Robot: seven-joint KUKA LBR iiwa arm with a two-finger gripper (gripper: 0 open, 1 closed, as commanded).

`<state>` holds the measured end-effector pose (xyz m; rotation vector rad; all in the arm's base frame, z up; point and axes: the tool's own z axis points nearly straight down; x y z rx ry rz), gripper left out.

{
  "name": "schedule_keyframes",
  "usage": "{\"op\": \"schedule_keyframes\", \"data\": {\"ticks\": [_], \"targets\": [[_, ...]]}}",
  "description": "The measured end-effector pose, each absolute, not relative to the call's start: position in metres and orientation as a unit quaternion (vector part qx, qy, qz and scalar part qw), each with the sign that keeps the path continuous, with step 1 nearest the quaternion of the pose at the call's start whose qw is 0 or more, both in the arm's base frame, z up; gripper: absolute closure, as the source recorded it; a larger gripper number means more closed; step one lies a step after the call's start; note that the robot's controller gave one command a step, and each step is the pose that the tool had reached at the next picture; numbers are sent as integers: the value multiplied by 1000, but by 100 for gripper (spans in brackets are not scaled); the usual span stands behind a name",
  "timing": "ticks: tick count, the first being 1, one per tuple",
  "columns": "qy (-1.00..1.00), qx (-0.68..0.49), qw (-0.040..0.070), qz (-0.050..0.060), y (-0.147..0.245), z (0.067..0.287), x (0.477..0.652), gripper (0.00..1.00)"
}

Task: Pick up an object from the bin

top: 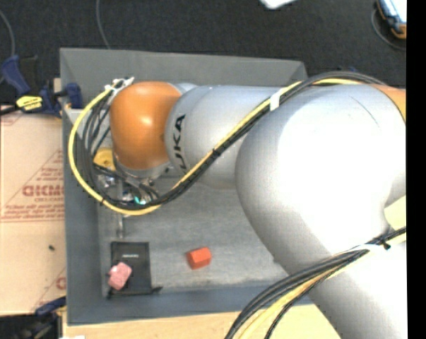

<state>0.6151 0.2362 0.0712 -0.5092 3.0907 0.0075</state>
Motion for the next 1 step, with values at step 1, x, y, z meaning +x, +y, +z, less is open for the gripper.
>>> {"op": "schedule_keyframes", "data": {"ticks": [1], "targets": [[987, -162, 5, 2, 236, 71, 615, 0]]}}
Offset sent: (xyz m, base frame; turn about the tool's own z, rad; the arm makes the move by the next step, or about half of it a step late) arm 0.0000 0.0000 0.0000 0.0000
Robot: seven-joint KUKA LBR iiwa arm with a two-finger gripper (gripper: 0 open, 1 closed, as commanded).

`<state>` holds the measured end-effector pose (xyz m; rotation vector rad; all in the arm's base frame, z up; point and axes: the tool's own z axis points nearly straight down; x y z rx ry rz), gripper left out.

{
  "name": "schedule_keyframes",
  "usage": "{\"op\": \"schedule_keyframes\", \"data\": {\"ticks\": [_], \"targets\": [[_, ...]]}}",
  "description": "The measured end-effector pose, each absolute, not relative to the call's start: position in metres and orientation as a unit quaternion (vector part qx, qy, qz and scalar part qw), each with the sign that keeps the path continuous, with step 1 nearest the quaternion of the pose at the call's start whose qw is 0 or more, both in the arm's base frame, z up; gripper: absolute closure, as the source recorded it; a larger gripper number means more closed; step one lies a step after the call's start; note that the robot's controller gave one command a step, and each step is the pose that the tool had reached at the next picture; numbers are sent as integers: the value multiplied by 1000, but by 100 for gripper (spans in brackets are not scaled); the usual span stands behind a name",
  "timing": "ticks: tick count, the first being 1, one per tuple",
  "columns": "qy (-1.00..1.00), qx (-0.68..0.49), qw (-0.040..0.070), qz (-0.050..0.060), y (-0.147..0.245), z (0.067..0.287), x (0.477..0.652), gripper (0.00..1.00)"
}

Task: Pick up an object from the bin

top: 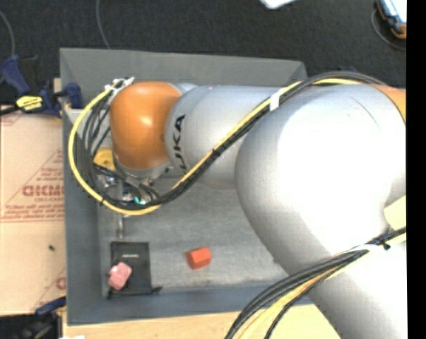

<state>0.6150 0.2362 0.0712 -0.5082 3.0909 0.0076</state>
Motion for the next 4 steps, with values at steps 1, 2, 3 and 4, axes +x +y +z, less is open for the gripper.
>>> {"op": "schedule_keyframes", "data": {"ticks": [1, 2, 3, 4], "targets": [[987, -162, 5, 2, 236, 71, 615, 0], [987, -162, 4, 2, 236, 71, 615, 0], [987, -162, 4, 2, 236, 71, 615, 0], [958, -287, 9, 2, 211, 84, 649, 0]]}}
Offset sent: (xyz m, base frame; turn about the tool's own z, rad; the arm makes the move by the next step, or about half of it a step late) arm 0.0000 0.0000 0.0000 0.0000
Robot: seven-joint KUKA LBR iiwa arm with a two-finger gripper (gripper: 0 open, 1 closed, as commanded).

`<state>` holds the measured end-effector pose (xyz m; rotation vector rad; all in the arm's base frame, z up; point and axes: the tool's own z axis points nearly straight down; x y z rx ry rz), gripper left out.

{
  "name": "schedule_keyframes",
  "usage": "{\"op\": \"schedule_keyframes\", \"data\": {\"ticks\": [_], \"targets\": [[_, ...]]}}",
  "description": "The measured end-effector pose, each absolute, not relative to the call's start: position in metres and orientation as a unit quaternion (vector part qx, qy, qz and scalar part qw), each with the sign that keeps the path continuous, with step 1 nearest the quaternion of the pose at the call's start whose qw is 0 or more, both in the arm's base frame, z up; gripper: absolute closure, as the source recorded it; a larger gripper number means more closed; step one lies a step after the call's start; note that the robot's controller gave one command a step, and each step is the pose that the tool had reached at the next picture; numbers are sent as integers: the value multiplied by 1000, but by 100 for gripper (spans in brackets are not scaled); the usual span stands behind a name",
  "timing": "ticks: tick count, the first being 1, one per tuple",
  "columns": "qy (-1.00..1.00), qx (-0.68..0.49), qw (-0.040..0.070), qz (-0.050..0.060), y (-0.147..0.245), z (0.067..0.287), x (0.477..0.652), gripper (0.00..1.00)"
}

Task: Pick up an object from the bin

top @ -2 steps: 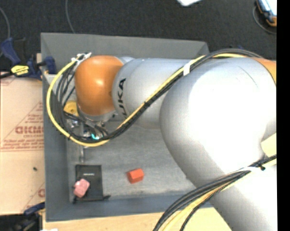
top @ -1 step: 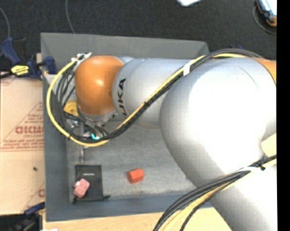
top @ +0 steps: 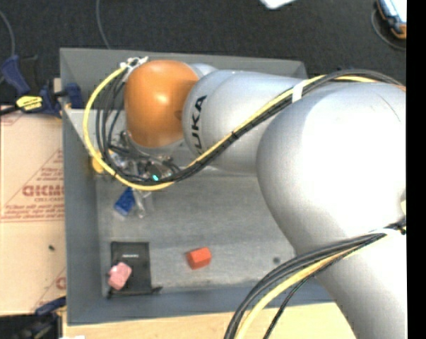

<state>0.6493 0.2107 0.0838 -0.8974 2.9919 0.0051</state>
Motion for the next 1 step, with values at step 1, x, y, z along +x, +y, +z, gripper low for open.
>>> {"op": "schedule_keyframes", "data": {"ticks": [1], "targets": [[958, -288, 8, 3, 212, 83, 648, 100]]}}
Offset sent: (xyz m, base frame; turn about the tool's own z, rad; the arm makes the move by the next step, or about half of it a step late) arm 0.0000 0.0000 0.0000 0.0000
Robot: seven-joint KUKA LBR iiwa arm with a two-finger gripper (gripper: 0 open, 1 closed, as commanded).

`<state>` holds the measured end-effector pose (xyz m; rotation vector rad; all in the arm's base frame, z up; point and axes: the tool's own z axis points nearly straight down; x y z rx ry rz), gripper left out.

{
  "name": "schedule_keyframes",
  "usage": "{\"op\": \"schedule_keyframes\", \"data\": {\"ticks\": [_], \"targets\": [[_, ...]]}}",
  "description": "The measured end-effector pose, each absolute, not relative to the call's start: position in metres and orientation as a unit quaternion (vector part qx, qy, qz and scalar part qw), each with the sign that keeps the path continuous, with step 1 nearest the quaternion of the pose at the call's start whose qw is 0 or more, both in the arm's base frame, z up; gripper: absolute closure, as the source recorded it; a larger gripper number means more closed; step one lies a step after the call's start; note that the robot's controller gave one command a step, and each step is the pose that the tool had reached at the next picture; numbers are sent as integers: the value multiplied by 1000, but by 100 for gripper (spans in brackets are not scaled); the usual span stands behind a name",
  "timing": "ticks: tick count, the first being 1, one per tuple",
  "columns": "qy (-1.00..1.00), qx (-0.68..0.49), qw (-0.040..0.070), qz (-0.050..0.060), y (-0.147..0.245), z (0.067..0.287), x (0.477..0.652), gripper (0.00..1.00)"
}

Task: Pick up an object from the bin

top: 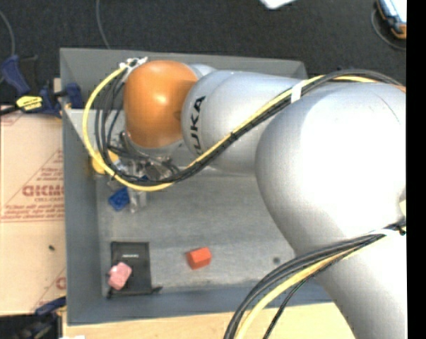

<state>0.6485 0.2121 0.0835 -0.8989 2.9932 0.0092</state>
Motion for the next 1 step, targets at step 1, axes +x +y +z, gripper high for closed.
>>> {"op": "schedule_keyframes", "data": {"ticks": [1], "targets": [[958, -287, 8, 3, 212, 83, 648, 100]]}}
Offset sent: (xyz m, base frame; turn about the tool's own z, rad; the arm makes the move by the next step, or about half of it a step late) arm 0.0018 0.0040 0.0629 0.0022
